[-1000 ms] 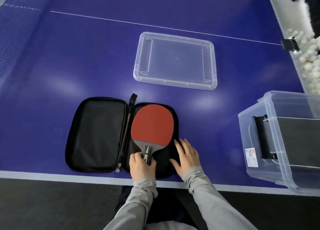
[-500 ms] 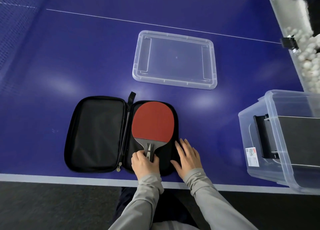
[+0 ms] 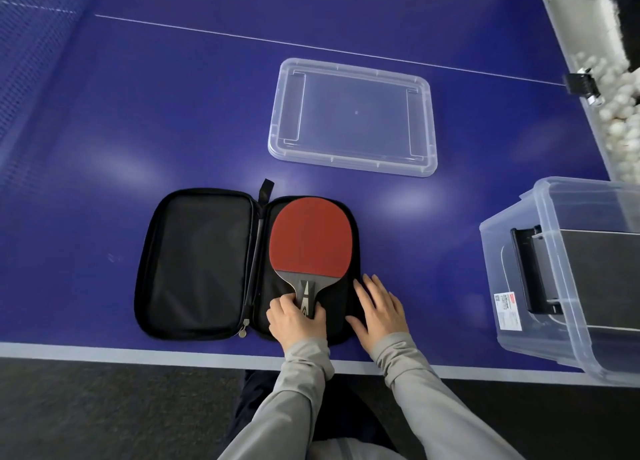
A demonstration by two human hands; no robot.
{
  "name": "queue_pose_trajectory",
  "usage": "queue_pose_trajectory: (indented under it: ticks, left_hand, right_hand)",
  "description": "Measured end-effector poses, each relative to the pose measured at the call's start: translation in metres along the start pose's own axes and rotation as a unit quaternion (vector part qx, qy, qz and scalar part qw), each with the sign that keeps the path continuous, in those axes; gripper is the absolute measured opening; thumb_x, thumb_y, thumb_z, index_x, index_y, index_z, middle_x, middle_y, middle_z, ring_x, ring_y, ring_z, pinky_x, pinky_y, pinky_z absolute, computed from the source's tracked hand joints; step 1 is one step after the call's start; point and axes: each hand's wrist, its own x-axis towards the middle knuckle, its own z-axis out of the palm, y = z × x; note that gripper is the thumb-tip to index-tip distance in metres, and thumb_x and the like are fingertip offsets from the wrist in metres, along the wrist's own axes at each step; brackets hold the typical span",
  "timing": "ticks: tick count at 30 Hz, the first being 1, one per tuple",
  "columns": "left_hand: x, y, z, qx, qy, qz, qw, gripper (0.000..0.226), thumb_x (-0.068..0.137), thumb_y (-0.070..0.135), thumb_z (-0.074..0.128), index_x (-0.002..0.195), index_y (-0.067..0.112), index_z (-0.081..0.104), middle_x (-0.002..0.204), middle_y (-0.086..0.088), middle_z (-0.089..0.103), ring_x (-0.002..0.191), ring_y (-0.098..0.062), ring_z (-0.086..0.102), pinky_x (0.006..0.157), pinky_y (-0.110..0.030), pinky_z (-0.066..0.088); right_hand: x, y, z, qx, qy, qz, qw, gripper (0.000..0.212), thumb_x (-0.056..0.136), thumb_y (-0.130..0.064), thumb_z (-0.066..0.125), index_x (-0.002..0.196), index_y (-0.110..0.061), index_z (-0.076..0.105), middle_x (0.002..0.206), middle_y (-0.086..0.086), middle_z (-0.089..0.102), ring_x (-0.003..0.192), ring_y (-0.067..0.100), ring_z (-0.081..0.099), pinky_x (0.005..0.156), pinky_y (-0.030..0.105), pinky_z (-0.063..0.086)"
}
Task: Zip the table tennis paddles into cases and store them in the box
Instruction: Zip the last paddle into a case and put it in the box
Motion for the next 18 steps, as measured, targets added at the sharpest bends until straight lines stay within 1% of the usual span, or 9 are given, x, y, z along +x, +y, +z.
queue_pose_trajectory:
  ticks: [3, 5, 6, 7, 9, 11, 13, 15, 18]
  left_hand:
    - [-0.001, -0.006, -0.014, 0.000, -0.053, 0.003, 0.999, 0.062, 0.062, 0.032, 0.085, 0.110, 0.002, 0.059, 0.111, -0.011, 0.054, 0.108, -0.029, 0.048, 0.088, -0.039, 0.039]
    - [0.002, -0.014, -0.033, -0.045, -0.098, 0.040, 0.993, 0.063, 0.065, 0.034, 0.083, 0.115, 0.007, 0.058, 0.112, -0.003, 0.051, 0.109, -0.021, 0.049, 0.097, -0.035, 0.040]
    - [0.007, -0.019, -0.047, -0.069, -0.105, 0.066, 0.990, 0.058, 0.067, 0.031, 0.083, 0.115, 0.008, 0.059, 0.109, -0.002, 0.052, 0.106, -0.020, 0.052, 0.097, -0.037, 0.042]
    - [0.013, -0.026, -0.063, -0.080, -0.090, 0.092, 0.988, 0.053, 0.069, 0.028, 0.082, 0.113, 0.008, 0.060, 0.107, -0.002, 0.054, 0.102, -0.021, 0.054, 0.095, -0.040, 0.045]
    - [0.033, -0.041, -0.094, -0.051, -0.010, 0.125, 0.991, 0.048, 0.073, 0.028, 0.079, 0.111, 0.004, 0.062, 0.109, -0.009, 0.056, 0.103, -0.027, 0.054, 0.094, -0.046, 0.045]
    - [0.059, -0.057, -0.123, -0.003, 0.078, 0.089, 0.993, 0.054, 0.074, 0.031, 0.076, 0.116, 0.002, 0.059, 0.119, -0.017, 0.053, 0.112, -0.034, 0.049, 0.098, -0.050, 0.037]
    - [0.086, -0.072, -0.147, 0.036, 0.115, 0.009, 0.993, 0.060, 0.077, 0.030, 0.076, 0.126, 0.005, 0.052, 0.132, -0.018, 0.044, 0.121, -0.039, 0.040, 0.102, -0.055, 0.030]
    - [0.108, -0.087, -0.165, 0.056, 0.100, -0.050, 0.992, 0.064, 0.080, 0.031, 0.072, 0.132, 0.005, 0.046, 0.138, -0.019, 0.039, 0.126, -0.041, 0.034, 0.105, -0.056, 0.026]
    - [0.129, -0.103, -0.179, 0.036, 0.029, -0.071, 0.996, 0.061, 0.082, 0.029, 0.070, 0.134, 0.006, 0.047, 0.136, -0.021, 0.041, 0.128, -0.038, 0.033, 0.110, -0.050, 0.026]
  right_hand:
    - [0.000, 0.001, 0.000, 0.000, -0.005, 0.003, 1.000, 0.066, 0.092, -0.044, 0.046, 0.148, -0.024, 0.016, 0.157, -0.003, 0.010, 0.146, 0.015, 0.002, 0.116, 0.036, 0.015]
    - [-0.001, 0.002, 0.000, 0.003, -0.007, 0.005, 1.000, 0.066, 0.092, -0.045, 0.045, 0.148, -0.025, 0.016, 0.157, -0.003, 0.010, 0.146, 0.015, 0.002, 0.116, 0.035, 0.015]
    - [-0.001, 0.002, 0.000, 0.006, -0.006, 0.004, 1.000, 0.065, 0.092, -0.045, 0.044, 0.148, -0.025, 0.016, 0.157, -0.003, 0.011, 0.146, 0.015, 0.002, 0.116, 0.035, 0.015]
    - [-0.001, 0.001, -0.001, 0.010, -0.006, 0.003, 1.000, 0.065, 0.092, -0.045, 0.045, 0.147, -0.024, 0.017, 0.157, -0.003, 0.011, 0.146, 0.015, 0.003, 0.116, 0.035, 0.015]
    - [0.000, 0.001, -0.002, 0.022, -0.003, 0.001, 1.000, 0.065, 0.092, -0.043, 0.047, 0.147, -0.023, 0.019, 0.157, -0.002, 0.013, 0.146, 0.016, 0.004, 0.116, 0.036, 0.015]
    - [0.000, 0.000, -0.002, 0.028, -0.001, 0.001, 1.000, 0.065, 0.092, -0.043, 0.048, 0.147, -0.023, 0.020, 0.157, -0.002, 0.014, 0.146, 0.016, 0.005, 0.116, 0.036, 0.015]
    - [0.000, 0.001, -0.001, 0.022, -0.004, 0.004, 1.000, 0.065, 0.092, -0.043, 0.046, 0.147, -0.024, 0.019, 0.157, -0.003, 0.012, 0.146, 0.016, 0.004, 0.117, 0.036, 0.014]
    - [-0.001, 0.001, 0.000, 0.019, -0.007, 0.008, 1.000, 0.065, 0.092, -0.044, 0.045, 0.147, -0.024, 0.018, 0.157, -0.003, 0.011, 0.146, 0.015, 0.003, 0.117, 0.035, 0.014]
    - [-0.003, 0.000, 0.001, 0.015, -0.008, 0.015, 1.000, 0.065, 0.092, -0.044, 0.044, 0.147, -0.025, 0.017, 0.157, -0.004, 0.010, 0.146, 0.015, 0.002, 0.117, 0.035, 0.013]
